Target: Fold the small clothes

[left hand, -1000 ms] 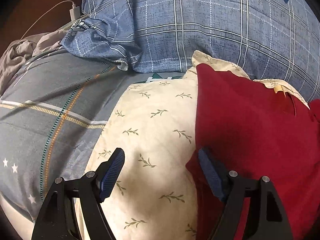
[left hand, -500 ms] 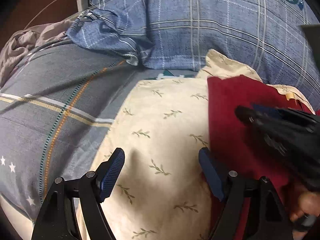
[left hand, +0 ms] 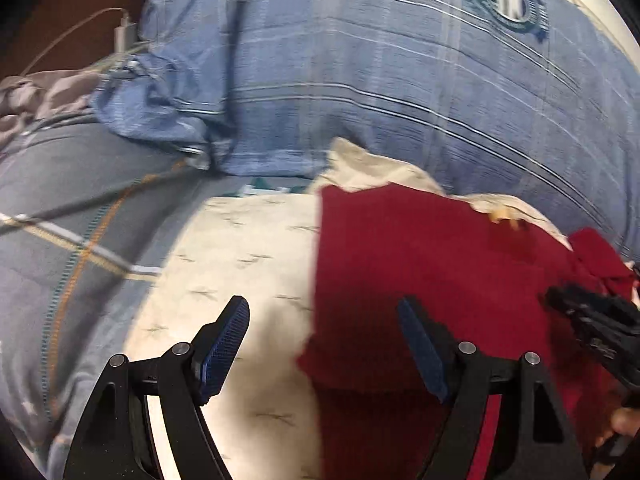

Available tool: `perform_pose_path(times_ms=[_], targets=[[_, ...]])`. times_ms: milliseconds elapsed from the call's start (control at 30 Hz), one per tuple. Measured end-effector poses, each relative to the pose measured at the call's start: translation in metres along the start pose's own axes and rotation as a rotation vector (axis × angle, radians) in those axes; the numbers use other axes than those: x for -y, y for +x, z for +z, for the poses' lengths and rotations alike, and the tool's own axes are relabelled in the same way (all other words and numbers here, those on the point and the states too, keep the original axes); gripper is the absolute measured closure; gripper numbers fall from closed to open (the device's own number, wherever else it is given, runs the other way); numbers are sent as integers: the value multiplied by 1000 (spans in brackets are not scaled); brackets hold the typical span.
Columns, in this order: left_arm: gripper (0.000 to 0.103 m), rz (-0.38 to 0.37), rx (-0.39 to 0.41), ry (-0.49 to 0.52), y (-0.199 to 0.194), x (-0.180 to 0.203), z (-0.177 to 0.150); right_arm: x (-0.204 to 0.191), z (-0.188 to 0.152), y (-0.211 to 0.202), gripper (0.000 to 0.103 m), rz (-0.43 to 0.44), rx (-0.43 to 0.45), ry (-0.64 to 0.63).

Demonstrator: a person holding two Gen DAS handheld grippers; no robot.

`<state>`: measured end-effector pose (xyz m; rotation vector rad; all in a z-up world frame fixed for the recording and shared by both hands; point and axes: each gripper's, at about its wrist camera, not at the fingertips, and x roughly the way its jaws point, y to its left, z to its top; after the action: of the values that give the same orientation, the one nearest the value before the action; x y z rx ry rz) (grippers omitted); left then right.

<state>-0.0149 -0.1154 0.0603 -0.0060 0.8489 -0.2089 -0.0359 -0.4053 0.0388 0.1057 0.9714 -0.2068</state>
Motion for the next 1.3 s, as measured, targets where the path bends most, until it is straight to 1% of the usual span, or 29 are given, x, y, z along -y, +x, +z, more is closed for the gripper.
perform_pose_path(times_ms=[33,100,133,167,200,267,300,333,367,433,500,567,633,733,800,833,867,900,967,1000,1067,1133,1200,1233,1267,1300], targets=[[27,-28,-20,10,4,3,-2,12,-4,5,58,19,-40,28],[27,-46,-71,36,15,10,-7,28,-6,-2,59,93,-22,80],[27,-34,-82,52,20,13,-9,34,-4,-5,59,110,-33,95],[27,-12,-82,71,22,15,-11,40,-2,-9,56,132,-32,115],[27,4,-73,88,23,17,-12,51,1,-16,53,153,-9,144],[27,17,-45,109,20,19,-10,79,4,-29,36,117,42,209],[27,11,-30,110,18,18,-10,93,4,-33,34,84,56,246],[27,8,-16,110,15,20,-8,112,5,-34,35,59,60,293],[27,8,0,115,12,20,-8,130,4,-33,35,54,50,345],[27,19,16,127,7,27,-8,155,2,-30,35,74,35,433],[27,21,10,124,7,28,-10,174,2,-24,35,64,31,501],[27,14,-10,106,11,26,-10,195,-1,-17,35,32,31,583],[27,13,-22,89,15,24,-8,206,1,-6,35,2,37,642],[27,35,-8,88,15,23,-5,214,8,6,34,-42,56,679],[27,44,2,95,15,24,-4,216,14,11,38,-66,74,682],[27,47,2,97,15,25,-4,218,16,11,53,-81,83,676],[27,47,-1,97,17,25,-4,214,18,16,88,-86,93,664],[27,46,-5,96,17,25,-5,215,20,16,100,-68,97,641],[27,45,-12,89,18,23,-4,221,19,9,99,-12,85,629],[27,45,-10,83,18,22,-4,222,18,-5,99,14,108,608],[27,40,1,75,14,20,-2,216,19,-40,99,34,142,489],[27,41,13,71,10,19,-2,212,19,-74,99,79,157,410],[27,38,19,66,7,18,-2,209,21,-107,99,141,160,355],[27,38,22,60,5,17,-2,204,24,-129,99,185,151,309],[27,40,26,53,3,15,-3,193,31,-134,99,214,139,282],[27,39,29,42,2,13,-2,181,37,-150,99,278,110,217]])
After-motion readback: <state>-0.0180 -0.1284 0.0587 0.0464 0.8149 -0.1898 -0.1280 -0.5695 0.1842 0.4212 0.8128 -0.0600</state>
